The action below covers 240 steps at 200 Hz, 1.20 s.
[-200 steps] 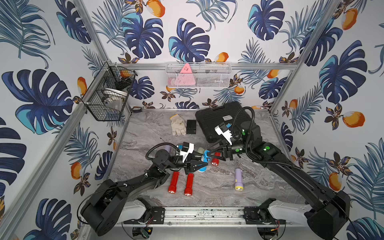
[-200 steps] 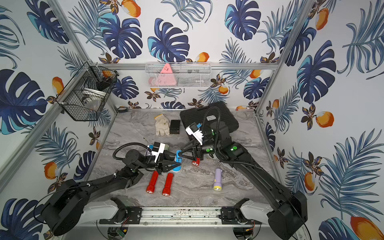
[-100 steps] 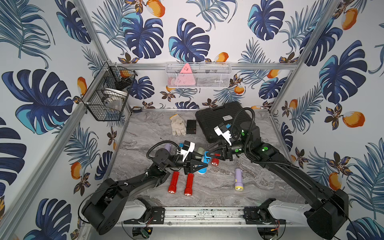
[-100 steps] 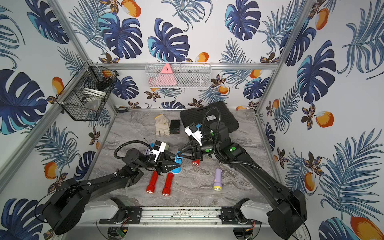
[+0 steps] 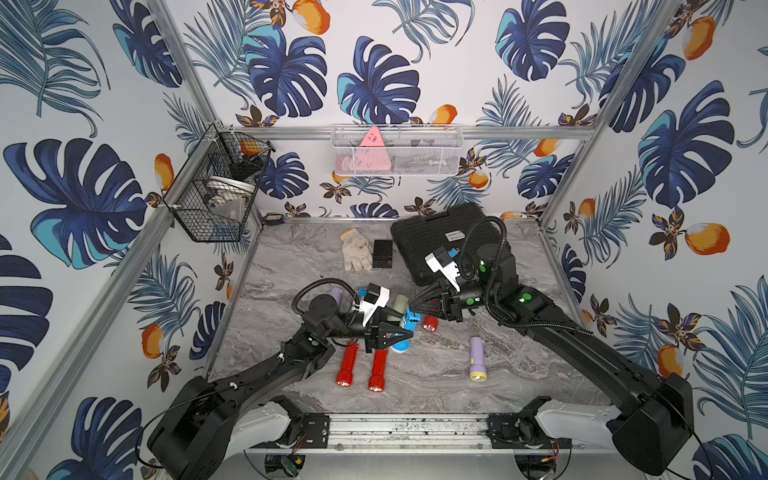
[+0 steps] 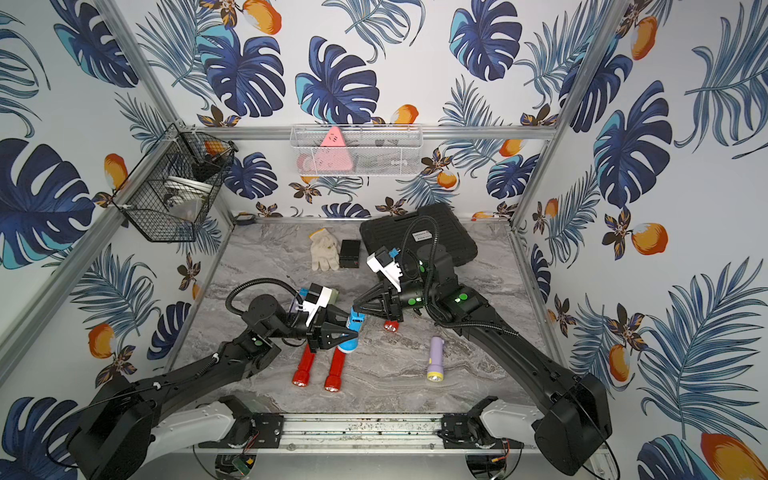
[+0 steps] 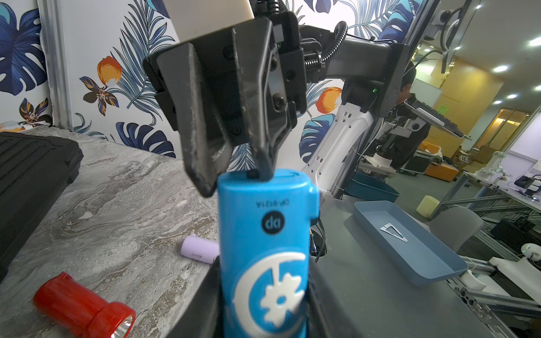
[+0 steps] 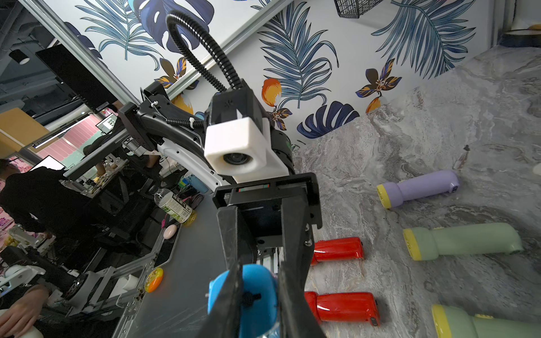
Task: Close the plug at the bottom of the flashlight
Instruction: Close the plug of the flashlight.
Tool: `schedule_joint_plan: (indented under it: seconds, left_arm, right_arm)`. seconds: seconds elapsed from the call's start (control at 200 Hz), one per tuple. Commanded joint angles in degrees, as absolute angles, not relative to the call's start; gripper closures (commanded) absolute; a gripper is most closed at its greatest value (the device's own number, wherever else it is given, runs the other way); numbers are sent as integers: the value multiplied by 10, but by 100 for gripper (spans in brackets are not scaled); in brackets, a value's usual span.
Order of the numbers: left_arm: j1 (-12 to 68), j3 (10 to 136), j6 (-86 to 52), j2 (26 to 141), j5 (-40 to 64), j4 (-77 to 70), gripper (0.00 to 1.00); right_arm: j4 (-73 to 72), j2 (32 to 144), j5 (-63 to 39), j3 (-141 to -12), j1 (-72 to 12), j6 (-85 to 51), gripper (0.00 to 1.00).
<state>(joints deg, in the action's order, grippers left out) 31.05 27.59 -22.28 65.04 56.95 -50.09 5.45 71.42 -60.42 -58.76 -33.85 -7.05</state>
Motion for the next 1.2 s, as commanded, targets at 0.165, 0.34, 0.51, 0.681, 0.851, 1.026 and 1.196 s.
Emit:
schedule_joint_plan:
  seconds: [0.165,0.34,0.51,0.681,0.851,1.026,1.196]
  left_arm:
    - [297,281,-211,630,539,-680,100]
    - [294,285,-217,622,542,-686,100]
    - [295,286,-229,618,550,-696,100]
    - [295,287,-246,622,555,-714,100]
    - [295,289,-262,625,565,-732,100]
    - [295,285,-277,627,570,-745,100]
    - [295,278,-274,622,566,-737,100]
  right_arm:
    - [136,726,-554,-574,-347,-65,84]
    - [122,735,-557,-573,-348,-73,89]
    - [120,746,-555,-582,-349,-73,94]
    - [123,753,-553,-594,-349,-69,98]
    - [140,763,-539,-608,-349,-53,100]
    - [177,778,-510,-638,-349,-24,100]
    - [206,789,-472,-676,-348,-3,85]
